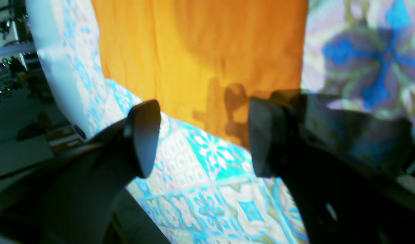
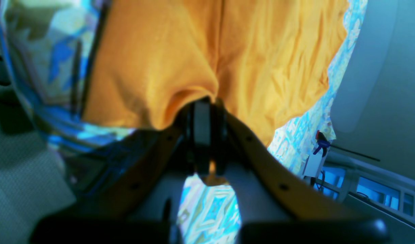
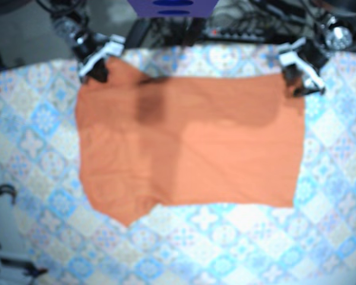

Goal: Fold the T-shirt properly
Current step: 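Adjust both grippers' grip on the shoulder corners of the shirt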

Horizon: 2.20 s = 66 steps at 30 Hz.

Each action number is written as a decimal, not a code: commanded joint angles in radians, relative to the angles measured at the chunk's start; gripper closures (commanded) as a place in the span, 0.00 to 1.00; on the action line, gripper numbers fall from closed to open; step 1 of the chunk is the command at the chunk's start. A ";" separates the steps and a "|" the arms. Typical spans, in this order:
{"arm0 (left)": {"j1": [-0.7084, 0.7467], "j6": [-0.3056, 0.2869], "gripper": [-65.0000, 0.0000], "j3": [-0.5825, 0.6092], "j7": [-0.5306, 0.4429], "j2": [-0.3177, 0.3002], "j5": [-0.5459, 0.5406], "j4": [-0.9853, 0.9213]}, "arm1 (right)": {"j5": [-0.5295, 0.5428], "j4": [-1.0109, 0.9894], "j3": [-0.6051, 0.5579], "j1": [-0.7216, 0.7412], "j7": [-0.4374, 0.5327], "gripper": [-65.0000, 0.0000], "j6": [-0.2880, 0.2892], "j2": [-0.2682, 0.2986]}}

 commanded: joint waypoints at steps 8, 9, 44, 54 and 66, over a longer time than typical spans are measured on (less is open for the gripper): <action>0.037 -0.024 0.38 -0.010 0.001 -0.012 -0.003 0.007 | 0.013 0.012 0.002 -0.015 0.004 1.00 -0.015 0.008; 0.040 -0.024 0.38 -0.010 0.002 -0.012 -0.003 0.007 | 0.013 0.012 0.002 -0.015 0.004 1.00 -0.015 0.008; -0.179 -0.023 0.38 0.099 0.027 0.009 -0.006 -0.261 | 0.013 0.012 0.005 -0.018 0.004 1.00 -0.015 0.008; -0.187 -0.024 0.38 0.099 0.027 0.012 -0.005 -0.261 | 0.013 0.012 0.004 -0.018 0.004 1.00 -0.015 0.008; -0.202 -0.024 0.39 0.100 0.027 0.026 -0.006 -0.238 | 0.013 0.012 0.004 -0.018 0.004 1.00 -0.015 0.008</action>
